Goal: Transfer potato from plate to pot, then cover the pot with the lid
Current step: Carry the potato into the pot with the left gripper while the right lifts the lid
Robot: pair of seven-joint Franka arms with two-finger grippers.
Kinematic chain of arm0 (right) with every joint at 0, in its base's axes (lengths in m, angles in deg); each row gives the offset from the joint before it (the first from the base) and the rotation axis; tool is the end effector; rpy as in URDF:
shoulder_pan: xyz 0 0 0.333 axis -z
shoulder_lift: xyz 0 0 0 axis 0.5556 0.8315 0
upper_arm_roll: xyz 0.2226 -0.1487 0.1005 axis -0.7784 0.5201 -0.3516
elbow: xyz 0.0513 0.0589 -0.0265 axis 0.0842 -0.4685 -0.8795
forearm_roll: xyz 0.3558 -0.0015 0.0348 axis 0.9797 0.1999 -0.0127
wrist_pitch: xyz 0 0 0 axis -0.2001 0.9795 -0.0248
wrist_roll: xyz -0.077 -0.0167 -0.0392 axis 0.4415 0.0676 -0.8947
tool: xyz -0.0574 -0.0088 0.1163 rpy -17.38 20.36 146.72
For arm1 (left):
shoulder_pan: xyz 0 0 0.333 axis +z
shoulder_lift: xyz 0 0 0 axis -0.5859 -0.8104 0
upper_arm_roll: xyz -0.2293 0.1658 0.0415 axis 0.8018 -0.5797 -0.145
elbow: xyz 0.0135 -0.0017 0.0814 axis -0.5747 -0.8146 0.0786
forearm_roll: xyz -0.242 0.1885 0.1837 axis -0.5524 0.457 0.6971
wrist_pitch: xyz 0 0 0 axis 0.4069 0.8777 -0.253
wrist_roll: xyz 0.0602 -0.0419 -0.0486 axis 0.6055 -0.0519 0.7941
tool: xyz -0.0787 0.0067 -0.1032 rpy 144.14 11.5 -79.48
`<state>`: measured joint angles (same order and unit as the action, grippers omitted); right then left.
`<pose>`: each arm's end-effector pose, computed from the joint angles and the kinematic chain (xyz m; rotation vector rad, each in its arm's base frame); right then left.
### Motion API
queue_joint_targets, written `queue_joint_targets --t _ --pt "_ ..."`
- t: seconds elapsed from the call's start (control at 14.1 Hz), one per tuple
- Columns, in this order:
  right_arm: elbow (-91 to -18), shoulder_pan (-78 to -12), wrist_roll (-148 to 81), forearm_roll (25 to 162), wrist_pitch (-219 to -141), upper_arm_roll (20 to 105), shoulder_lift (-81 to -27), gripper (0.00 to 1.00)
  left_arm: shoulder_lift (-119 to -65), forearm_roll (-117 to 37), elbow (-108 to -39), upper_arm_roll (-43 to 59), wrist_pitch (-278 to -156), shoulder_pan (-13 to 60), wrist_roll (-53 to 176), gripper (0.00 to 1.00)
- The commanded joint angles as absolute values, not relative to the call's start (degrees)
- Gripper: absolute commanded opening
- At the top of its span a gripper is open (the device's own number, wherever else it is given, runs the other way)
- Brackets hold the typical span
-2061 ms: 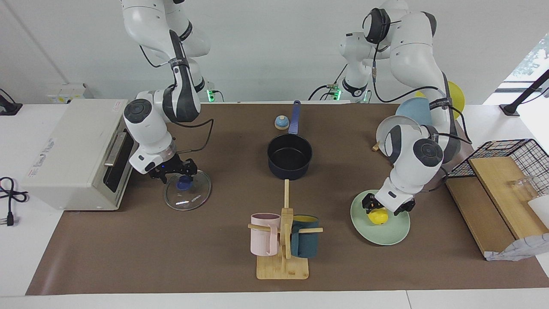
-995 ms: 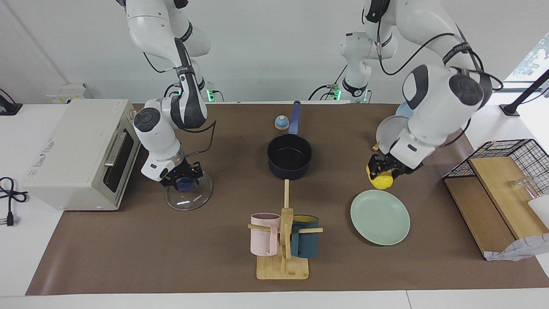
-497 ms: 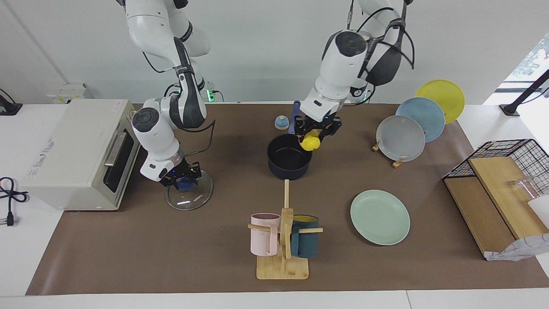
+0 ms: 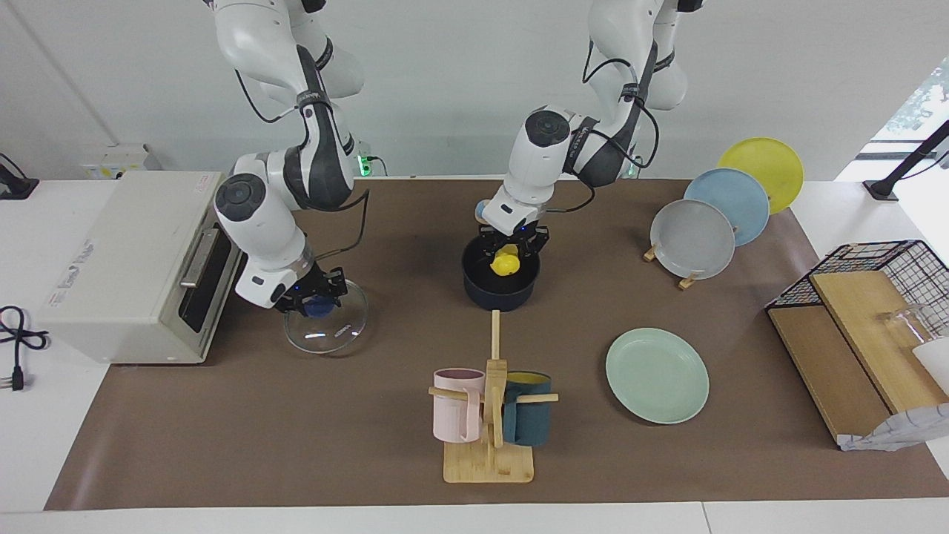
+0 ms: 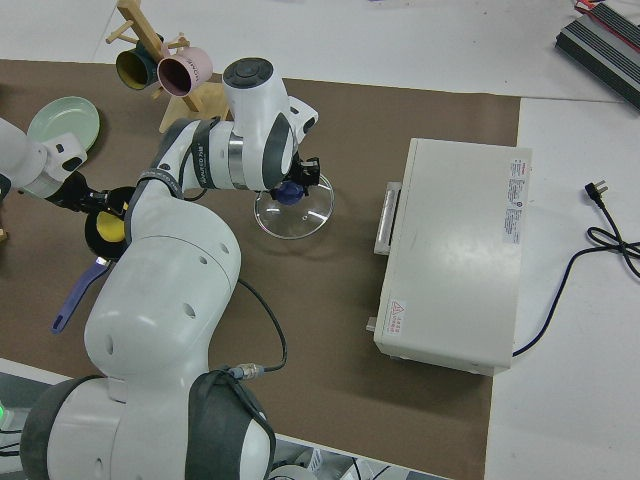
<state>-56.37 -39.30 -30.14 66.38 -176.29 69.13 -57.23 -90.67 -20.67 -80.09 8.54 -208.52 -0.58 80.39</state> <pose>0.5617 0.0674 0.3705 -3.0472 -0.4493 0.1083 0.4213 -0.3642 0.3482 3.0135 -0.0626 0.0085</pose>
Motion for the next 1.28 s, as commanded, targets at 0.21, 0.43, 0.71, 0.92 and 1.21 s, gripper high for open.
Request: queue_joint_targets --t 0.21,0.43,0.71,0.92,1.21 --pt "-49.1 -39.1 -28.9 66.0 -162.9 68.9 -62.4 0.00 -93.0 -17.3 -82.7 7.4 -213.6 -2.5 82.0 0.00" --pt "-47.1 -43.3 -33.1 65.8 -162.7 68.7 -62.2 0.00 -93.4 -17.2 -83.4 7.4 -214.4 -2.6 82.0 0.00" --pt "-47.1 -48.8 -41.6 64.9 -163.2 68.6 -62.3 0.00 -93.6 -15.5 -83.9 7.4 -214.3 -2.6 81.9 0.23" --pt "-47.3 -49.5 -43.4 64.9 -163.8 68.6 -62.4 0.00 -93.0 -15.5 -82.4 7.3 -213.0 -1.9 81.4 1.00" --pt "-47.4 -53.3 -49.2 64.4 -164.7 68.0 -62.0 0.00 -91.3 -15.5 -68.4 7.0 -194.1 3.2 79.3 1.00"
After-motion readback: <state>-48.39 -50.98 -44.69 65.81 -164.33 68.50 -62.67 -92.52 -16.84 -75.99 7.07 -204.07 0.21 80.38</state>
